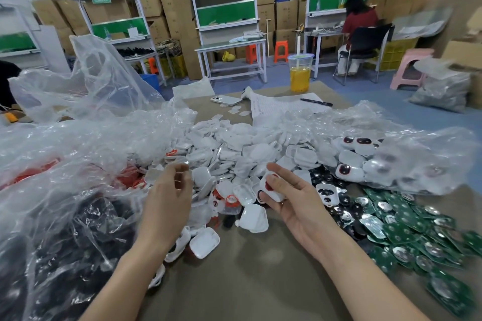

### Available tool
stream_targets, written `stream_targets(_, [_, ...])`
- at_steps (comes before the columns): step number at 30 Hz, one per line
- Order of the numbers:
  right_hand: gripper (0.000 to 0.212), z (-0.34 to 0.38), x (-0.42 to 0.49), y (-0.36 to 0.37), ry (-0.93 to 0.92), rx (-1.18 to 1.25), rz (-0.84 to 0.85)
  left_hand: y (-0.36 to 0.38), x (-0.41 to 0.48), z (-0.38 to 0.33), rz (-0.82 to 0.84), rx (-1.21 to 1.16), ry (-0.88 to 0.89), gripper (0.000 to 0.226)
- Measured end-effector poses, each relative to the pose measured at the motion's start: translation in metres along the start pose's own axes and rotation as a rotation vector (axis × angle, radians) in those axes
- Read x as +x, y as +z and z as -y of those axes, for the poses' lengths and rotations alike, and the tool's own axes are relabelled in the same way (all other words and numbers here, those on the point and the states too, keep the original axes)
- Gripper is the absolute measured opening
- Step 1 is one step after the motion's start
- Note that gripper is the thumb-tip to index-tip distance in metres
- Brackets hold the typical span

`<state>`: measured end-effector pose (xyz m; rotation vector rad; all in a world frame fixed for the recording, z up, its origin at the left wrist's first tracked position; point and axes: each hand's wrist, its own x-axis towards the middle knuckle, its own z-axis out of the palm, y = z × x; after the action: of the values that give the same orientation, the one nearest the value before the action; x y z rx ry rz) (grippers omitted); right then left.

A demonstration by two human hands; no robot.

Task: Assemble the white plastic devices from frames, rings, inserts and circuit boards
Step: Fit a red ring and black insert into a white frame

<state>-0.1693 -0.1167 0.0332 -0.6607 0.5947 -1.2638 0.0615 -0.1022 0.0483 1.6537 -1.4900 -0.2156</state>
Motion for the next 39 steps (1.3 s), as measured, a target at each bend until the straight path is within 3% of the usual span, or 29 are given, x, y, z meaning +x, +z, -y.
stream_targets(6, [0.026, 0.002, 0.000, -0.006, -0.013, 0.013, -0.007, 0.024, -0.044, -0.019, -0.158, 0.073, 0.243, 0.015])
stream_targets(10, [0.023, 0.005, 0.000, -0.007, -0.022, -0.004, -0.021, 0.038, -0.065, -0.027, 0.085, 0.084, 0.331, 0.027])
stream_targets(13, [0.021, 0.007, -0.001, -0.007, -0.021, -0.042, -0.036, 0.039, -0.066, -0.027, 0.174, 0.139, 0.425, 0.027])
stream_targets(22, [0.026, 0.035, -0.002, -0.027, -0.181, 0.295, -0.103, 0.067, -0.075, -0.046, 0.153, 0.300, 0.683, 0.028])
stream_targets(31, [0.010, 0.038, 0.000, -0.032, -0.204, 0.418, -0.123, 0.099, -0.051, -0.065, 0.106, 0.672, 0.534, 0.032])
stream_targets(39, [0.020, 0.035, 0.003, -0.032, -0.165, 0.371, -0.118, 0.100, -0.037, -0.060, 0.133, 0.615, 0.563, 0.014])
